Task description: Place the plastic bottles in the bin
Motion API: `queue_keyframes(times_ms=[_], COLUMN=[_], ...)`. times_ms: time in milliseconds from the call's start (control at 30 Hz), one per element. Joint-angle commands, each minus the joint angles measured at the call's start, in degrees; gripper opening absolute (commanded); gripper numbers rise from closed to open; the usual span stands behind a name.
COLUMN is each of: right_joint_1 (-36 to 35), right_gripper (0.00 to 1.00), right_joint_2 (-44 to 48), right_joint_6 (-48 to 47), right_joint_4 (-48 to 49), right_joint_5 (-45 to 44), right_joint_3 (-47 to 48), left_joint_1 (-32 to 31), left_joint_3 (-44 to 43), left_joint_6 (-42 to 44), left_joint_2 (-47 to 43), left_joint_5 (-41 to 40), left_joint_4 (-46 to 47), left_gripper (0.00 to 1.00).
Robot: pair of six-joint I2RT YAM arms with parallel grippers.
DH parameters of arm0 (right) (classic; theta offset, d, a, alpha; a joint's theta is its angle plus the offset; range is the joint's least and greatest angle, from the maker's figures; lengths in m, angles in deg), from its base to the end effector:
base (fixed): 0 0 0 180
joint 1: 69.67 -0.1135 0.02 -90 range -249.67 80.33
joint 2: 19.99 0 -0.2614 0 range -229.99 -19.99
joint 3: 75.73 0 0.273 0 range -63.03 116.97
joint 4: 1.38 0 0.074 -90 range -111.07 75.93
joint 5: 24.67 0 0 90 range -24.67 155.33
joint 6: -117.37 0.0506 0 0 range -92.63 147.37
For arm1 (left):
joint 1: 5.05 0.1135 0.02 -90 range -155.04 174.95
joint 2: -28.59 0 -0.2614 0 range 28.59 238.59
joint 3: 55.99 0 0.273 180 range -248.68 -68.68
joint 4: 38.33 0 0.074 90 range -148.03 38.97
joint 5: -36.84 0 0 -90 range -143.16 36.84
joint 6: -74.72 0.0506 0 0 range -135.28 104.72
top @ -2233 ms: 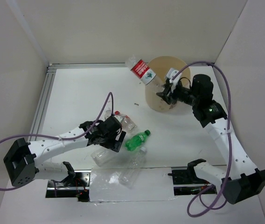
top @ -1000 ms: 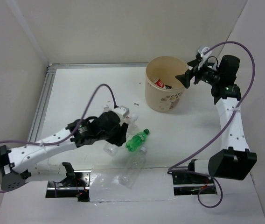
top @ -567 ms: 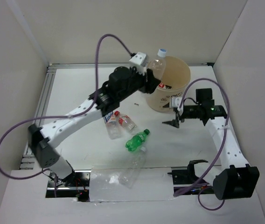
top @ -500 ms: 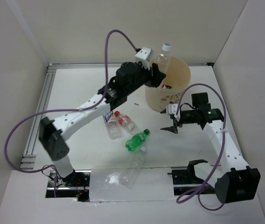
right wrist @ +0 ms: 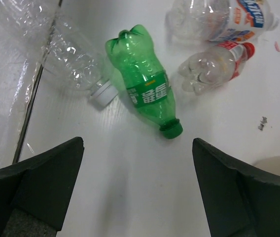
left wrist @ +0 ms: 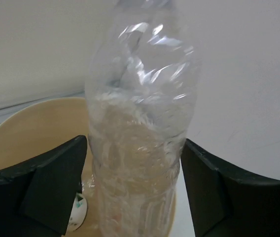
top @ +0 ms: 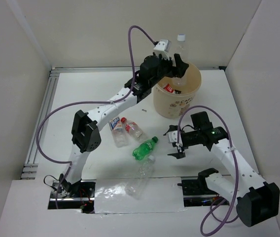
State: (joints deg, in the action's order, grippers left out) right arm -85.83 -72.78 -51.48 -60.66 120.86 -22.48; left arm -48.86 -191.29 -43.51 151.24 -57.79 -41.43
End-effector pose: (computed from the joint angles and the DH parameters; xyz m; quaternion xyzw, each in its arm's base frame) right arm 0.1690 0.0924 0.2361 -0.7130 0.4834 0.2595 0.4365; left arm 0.3998 -0.3779 0.4140 0.0569 0.6435 -0.4275 0.6324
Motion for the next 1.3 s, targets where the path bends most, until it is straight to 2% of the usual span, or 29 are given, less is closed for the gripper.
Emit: queue_keyframes(times_ms=[0, 67, 100, 167, 267, 300, 333, 367, 400, 567, 733, 800, 900, 933, 967, 1033, 1067, 1233, 1267], right_joint_1=[-5.78, -10.61, -12.21, -14.94, -18.28, -18.81, -18.82, -18.82, -18.82, -18.29, -18.29, -18.82, -18.82, -18.82, -18.82, -18.82, -18.82, -17.77, -16.89], right_gripper=[0.98, 0.99, 0.99, 0.99, 0.97, 0.97, 0.95, 0.94, 0.94, 0.89, 0.86, 0.86, 0.8, 0.76, 0.67, 0.57, 0.46, 0.25, 0.24], right_joint_2=[-1.16, -3.1, -3.89, -6.43, -10.2, -11.35, -12.58, -14.86, -16.01, -23.39, -29.02, -31.39, -33.42, -34.12, -34.13, -34.13, -33.61, -26.69, -24.74], right_joint_6=[-1.48, -2.1, -2.1, -1.23, 2.1, 2.9, 2.91, 3.87, 3.88, 0.37, -2.88, -4.38, -5.43, -5.44, -5.44, -5.97, -5.97, -5.8, -4.92], right_joint_4=[4.93, 7.47, 8.61, 12.47, 19.3, 20.99, 24.23, 25.57, 26.45, 28.04, 29.63, 30.24, 31.64, 31.65, 31.65, 29.2, 26.05, 18.29, 18.29], right_joint_5=[-3.57, -4.63, -5.25, -6.48, -9.11, -9.73, -10.95, -11.75, -12.45, -15.36, -15.98, -16.59, -16.59, -16.59, -16.59, -15.98, -15.98, -15.36, -14.67], right_joint_3=[-0.48, -1.09, -1.09, -1.09, -1.61, -1.62, -1.62, -1.62, -2.14, -2.15, -2.15, -2.15, -2.67, -2.67, -2.67, -1.1, 0.13, 1.28, 1.28], left_joint_1=[0.3, 0.31, 0.31, 0.31, 0.83, 0.83, 1.62, 2.49, 3.03, 4.96, 6.01, 6.72, 6.72, 6.72, 6.72, 7.33, 7.34, 9.09, 9.1], left_joint_3=[-1.5, 0.25, 1.05, 4.55, 19.99, 30.04, 35.1, 40.03, 49.04, 72.46, 80.14, 80.76, 80.16, 79.63, 79.63, 79.01, 79.01, 78.49, 78.49], left_joint_6=[0.28, 2.12, 2.99, 5.01, 6.34, 6.34, 5.65, 4.77, 2.33, -6.55, -12.72, -14.39, -15.97, -15.98, -16.76, -17.29, -17.3, -17.83, -17.83], left_joint_2=[-0.21, -2.05, -3.37, -9.51, -23.03, -26.72, -30.42, -37.76, -41.32, -61.43, -69.72, -70.26, -68.25, -67.38, -66.41, -63.6, -61.93, -57.97, -56.14], left_joint_5=[-0.48, -0.47, -0.47, -3.79, -8.63, -9.52, -10.57, -11.45, -12.24, -15.59, -17.44, -17.44, -16.3, -16.3, -16.3, -15.77, -14.98, -11.47, -10.94], left_joint_4=[0.15, -0.38, -1.51, -4.58, -5.21, -5.21, -5.82, -6.35, -7.4, -14.95, -19.8, -20.41, -21.82, -22.52, -22.53, -22.53, -21.05, -17.96, -17.96], left_gripper=[0.9, 0.93, 1.0, 1.0, 1.0, 1.0, 1.0, 1.0, 1.0, 1.0, 1.0, 1.0, 1.0, 1.0, 1.0, 1.0, 1.0, 1.0, 1.0])
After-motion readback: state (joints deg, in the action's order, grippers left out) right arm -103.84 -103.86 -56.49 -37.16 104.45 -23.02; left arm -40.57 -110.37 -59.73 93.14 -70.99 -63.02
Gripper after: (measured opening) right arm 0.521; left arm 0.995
